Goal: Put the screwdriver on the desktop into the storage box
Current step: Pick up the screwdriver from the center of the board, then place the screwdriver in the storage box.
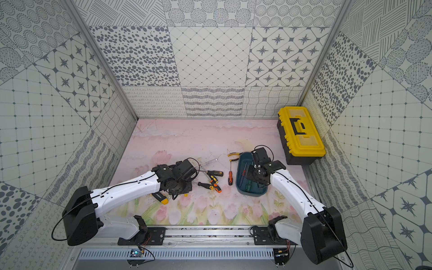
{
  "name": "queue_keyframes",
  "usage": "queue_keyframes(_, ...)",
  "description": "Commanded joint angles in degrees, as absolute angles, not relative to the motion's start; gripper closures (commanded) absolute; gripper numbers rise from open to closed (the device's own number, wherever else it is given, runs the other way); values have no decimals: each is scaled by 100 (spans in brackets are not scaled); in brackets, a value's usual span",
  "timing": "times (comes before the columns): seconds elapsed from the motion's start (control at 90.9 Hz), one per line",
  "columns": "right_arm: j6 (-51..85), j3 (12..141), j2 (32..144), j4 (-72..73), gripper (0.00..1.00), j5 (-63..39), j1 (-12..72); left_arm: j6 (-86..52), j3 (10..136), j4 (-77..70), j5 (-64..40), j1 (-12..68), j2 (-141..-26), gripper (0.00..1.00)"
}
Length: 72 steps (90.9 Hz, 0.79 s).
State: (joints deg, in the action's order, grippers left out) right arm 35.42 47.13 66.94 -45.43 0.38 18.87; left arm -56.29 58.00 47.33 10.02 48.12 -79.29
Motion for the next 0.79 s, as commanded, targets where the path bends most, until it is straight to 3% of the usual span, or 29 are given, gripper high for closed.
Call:
queue_keyframes(0.0,3646,4841,6095,-4635,56,560,1833,-5392,6754,4621,970,5277,-8416,89)
queue_keyframes(0.231,3921,4905,4668,-5286,56,1369,1758,-4821,9036,4022,-53,5972,-10500,89)
queue_keyframes(0.418,4184,4877,3674,-5546,56,1676,1740,-4371,11094,4449,-372,6323,-12174,89)
queue_keyframes(0.781,4562,4502,3610,-5665,56,1252,1733,-4244,13140,5368,-223,6284,-14082,85)
